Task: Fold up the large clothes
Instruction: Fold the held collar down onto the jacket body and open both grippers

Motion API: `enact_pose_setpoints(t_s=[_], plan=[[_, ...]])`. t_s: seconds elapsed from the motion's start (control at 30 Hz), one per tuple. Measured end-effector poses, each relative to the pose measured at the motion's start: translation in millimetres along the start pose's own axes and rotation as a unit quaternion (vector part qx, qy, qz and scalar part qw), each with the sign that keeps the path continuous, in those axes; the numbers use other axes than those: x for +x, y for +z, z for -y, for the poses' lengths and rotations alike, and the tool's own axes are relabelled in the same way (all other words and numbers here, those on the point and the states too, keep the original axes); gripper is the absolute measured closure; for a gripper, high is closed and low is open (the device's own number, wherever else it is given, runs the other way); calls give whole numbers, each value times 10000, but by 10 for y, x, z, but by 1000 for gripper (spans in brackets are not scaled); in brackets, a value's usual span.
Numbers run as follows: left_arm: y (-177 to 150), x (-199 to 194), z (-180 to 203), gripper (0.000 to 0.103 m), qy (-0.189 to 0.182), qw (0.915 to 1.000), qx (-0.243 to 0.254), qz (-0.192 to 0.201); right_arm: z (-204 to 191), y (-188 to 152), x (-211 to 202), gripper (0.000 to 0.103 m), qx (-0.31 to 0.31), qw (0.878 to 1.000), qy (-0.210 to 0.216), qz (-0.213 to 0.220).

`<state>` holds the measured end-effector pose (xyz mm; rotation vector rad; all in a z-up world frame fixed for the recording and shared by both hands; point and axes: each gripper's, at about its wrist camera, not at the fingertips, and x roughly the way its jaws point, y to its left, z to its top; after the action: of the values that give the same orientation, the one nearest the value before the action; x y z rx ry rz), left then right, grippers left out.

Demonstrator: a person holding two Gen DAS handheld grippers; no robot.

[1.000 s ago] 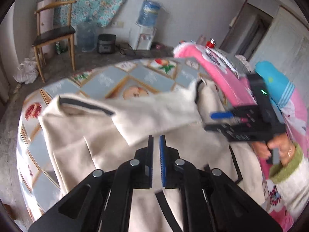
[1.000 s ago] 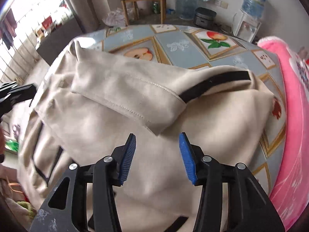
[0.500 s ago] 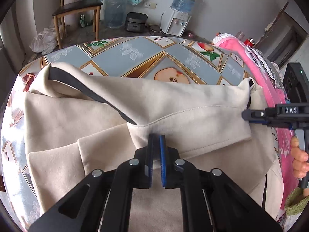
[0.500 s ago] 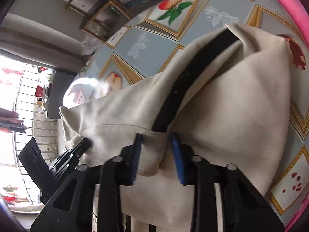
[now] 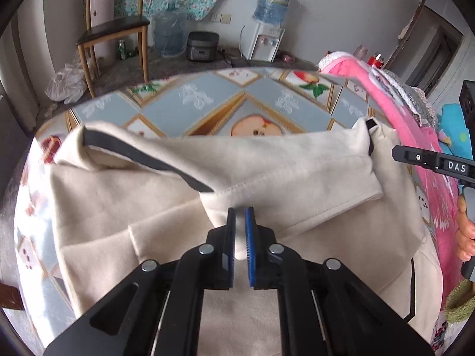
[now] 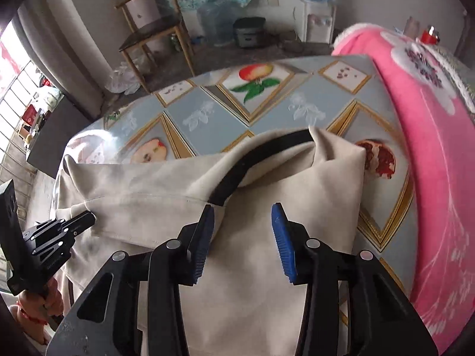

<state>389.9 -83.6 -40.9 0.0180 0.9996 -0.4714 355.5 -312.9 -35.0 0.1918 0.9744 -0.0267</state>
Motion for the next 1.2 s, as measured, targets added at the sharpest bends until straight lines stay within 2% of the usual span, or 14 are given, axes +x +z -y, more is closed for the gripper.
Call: enact_pose_setpoints(t_s=[0.17, 0.23, 0.27, 0.37, 0.5, 0.57, 0.67, 0.73, 0.8, 0.83, 0.93, 1.0, 1.07, 1.2], plan=[[255, -33, 8, 94, 47, 9999, 1, 135, -433, 31, 145, 58, -670, 9974, 122, 223], [346, 112, 17, 66, 48, 10000, -23, -16, -537, 26, 324, 58, -742, 9969, 160, 186], [372, 189, 0, 63, 107, 9999, -86, -55, -549, 0, 419, 57, -732, 9972, 118, 131], [383, 440, -85, 63, 237, 9988, -362, -243, -533, -148, 658, 57, -822, 9965, 4, -134], [388, 428, -86, 63, 285, 9987, -335, -247, -592, -190, 537, 57, -1107, 9938, -80, -71], [393, 293, -53, 62, 273, 9992, -273, -39, -599, -127, 371, 54, -998, 9949, 84, 112], [395, 104, -4, 52, 221, 9993, -169, 237, -676, -91, 258, 46, -1067, 9933, 215, 380], [355, 123, 37, 49, 316, 9994, -47, 142, -740, -151, 394, 46, -1205, 9924, 79, 224], [274, 274, 69, 49, 646, 9977, 87, -160, -791, -224, 591, 45, -1313, 9909, -230, -165], [245, 310, 84, 49, 716, 9971, 152, -200, -794, -234, 604, 46, -1298, 9911, -276, -88], [217, 215, 133, 49, 863, 9961, 195, -61, -764, -231, 444, 43, -1083, 9937, -253, -123], [214, 54, 150, 49, 890, 9959, 170, 5, -730, -269, 187, 40, -941, 9954, -165, 32], [172, -164, 167, 47, 914, 9956, 175, 126, -694, -355, -77, 28, -810, 9962, -190, 276], [-50, -704, 270, 33, 1037, 9929, 431, 386, -671, -683, -631, 16, -600, 9967, -70, 546]])
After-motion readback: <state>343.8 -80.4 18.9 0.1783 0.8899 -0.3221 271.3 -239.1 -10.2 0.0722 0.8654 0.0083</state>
